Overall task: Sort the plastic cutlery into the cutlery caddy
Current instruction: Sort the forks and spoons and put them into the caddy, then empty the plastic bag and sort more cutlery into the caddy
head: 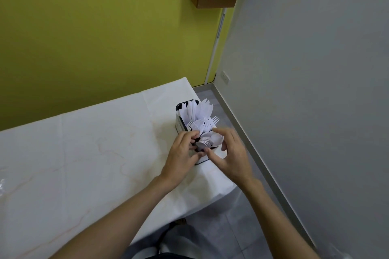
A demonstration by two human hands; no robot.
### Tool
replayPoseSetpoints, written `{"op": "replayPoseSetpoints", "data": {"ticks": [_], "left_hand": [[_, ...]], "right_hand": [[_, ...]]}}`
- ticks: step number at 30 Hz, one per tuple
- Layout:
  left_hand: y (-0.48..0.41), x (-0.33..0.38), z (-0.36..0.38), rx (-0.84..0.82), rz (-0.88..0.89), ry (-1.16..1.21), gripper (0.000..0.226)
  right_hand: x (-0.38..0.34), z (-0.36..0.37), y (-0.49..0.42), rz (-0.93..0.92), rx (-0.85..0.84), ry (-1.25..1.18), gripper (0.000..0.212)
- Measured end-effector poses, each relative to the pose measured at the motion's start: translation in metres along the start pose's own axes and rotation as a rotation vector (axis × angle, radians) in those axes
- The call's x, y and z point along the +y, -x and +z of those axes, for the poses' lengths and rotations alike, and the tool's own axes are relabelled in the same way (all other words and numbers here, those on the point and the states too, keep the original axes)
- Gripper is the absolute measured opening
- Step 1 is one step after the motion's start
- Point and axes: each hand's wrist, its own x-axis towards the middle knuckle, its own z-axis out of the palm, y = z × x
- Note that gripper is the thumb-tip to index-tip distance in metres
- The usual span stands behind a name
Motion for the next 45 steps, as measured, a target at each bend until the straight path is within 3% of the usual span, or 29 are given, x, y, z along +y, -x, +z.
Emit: {"op": "replayPoseSetpoints", "data": {"ticks": [3,8,11,14,19,23,26,29,34,39,45], "left_hand": [[0.004,-0.003,-0.001,0.004,-0.012,-0.021,0.054],[0.011,-0.007,-0.012,0.025,0.018,-0.100,0.056],[0.018,-0.014,-0.029,0.088,-0.008,-0.158,0.049],[0.031,-0.029,-0.061,0.217,-0.053,-0.234,0.039],[0.072,-0.060,-0.133,0.445,-0.261,-0.323,0.034],[0.130,-0.093,-0.202,0.574,-0.455,-0.368,0.036],[0.185,-0.127,-0.253,0.598,-0.701,-0.443,0.043],[0.233,-0.159,-0.296,0.520,-0.949,-0.538,0.055],[0.282,-0.199,-0.335,0.113,-1.174,-0.609,0.061],[0.278,-0.203,-0.315,0.034,-1.059,-0.589,0.064],[0.243,-0.172,-0.258,-0.097,-0.818,-0.523,0.057]], "right_hand": [[0.006,0.007,0.008,-0.075,0.051,0.106,0.031],[-0.005,0.010,0.007,-0.135,0.138,0.231,0.038],[-0.021,0.015,-0.005,-0.234,0.198,0.214,0.034],[-0.048,0.033,-0.024,-0.363,0.149,0.161,0.030],[-0.112,0.101,-0.035,-0.432,-0.151,0.032,0.034],[-0.169,0.181,-0.018,-0.433,-0.466,0.146,0.058],[-0.210,0.234,-0.003,-0.426,-0.710,0.181,0.065],[-0.239,0.270,0.011,-0.442,-0.785,0.173,0.061],[-0.264,0.301,0.036,-0.390,-0.859,0.153,0.056],[-0.261,0.302,0.049,-0.149,-0.911,0.013,0.047],[-0.239,0.293,0.047,0.539,-0.674,-0.254,0.036]]}}
